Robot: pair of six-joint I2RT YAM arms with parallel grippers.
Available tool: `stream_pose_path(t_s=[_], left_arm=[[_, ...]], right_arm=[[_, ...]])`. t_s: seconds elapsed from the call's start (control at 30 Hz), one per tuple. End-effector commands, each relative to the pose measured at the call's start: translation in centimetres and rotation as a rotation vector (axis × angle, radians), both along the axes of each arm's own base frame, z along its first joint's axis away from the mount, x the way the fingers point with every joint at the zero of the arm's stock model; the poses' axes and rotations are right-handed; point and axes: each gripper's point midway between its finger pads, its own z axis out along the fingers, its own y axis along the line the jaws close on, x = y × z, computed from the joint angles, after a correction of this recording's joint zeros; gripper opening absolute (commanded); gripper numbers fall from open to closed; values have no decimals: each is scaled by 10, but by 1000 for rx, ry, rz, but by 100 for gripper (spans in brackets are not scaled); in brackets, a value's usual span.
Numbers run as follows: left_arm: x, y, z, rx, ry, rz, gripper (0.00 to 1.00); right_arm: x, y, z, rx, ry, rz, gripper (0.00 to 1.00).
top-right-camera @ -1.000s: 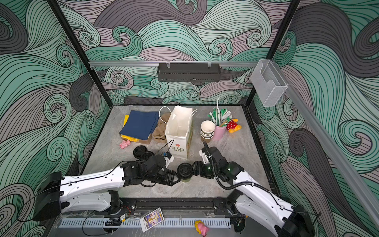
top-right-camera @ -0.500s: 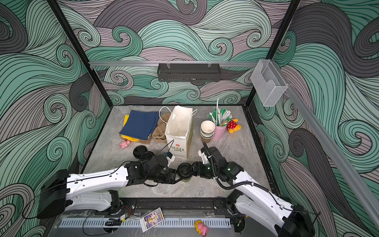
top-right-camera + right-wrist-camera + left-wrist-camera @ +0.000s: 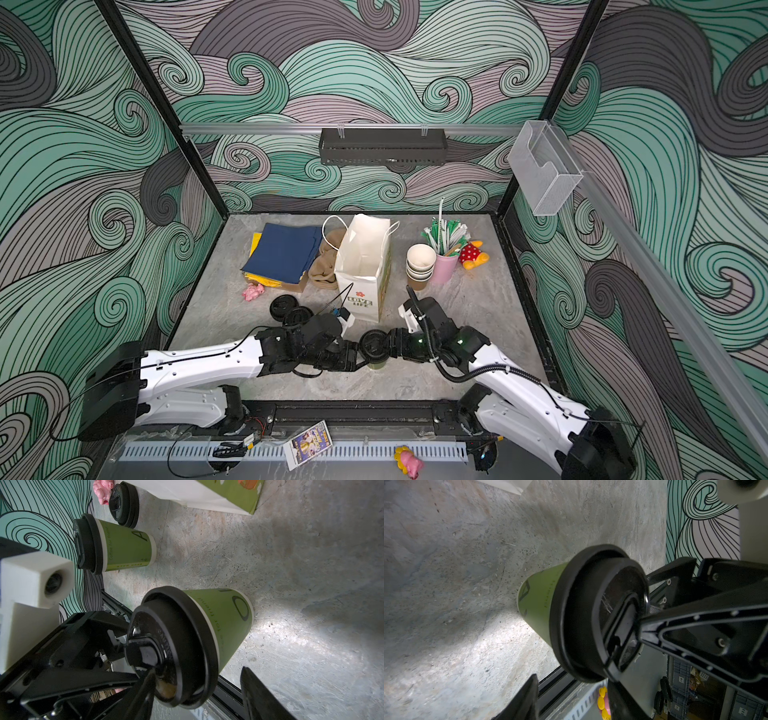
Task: Pack the takeout coffee
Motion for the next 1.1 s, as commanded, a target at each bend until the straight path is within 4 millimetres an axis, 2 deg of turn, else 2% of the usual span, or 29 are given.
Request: stream_pose_path(t_s=[0.0,0.3,0.73,1.07], left_arm=[[6,2,-4,12,-17,34,55],[7,8,-19,78,-4,49,52],[8,38,-49,261,5,84,47],[4,50,-64,354,14,84,46]], right_arm=[[-2,-1,-3,-9,3,3,65],[-5,-5,-11,-41,20,-7,64],[-7,-11,-20,-73,37,-18,64],[-9,-13,-23,-88,46,-24,64]])
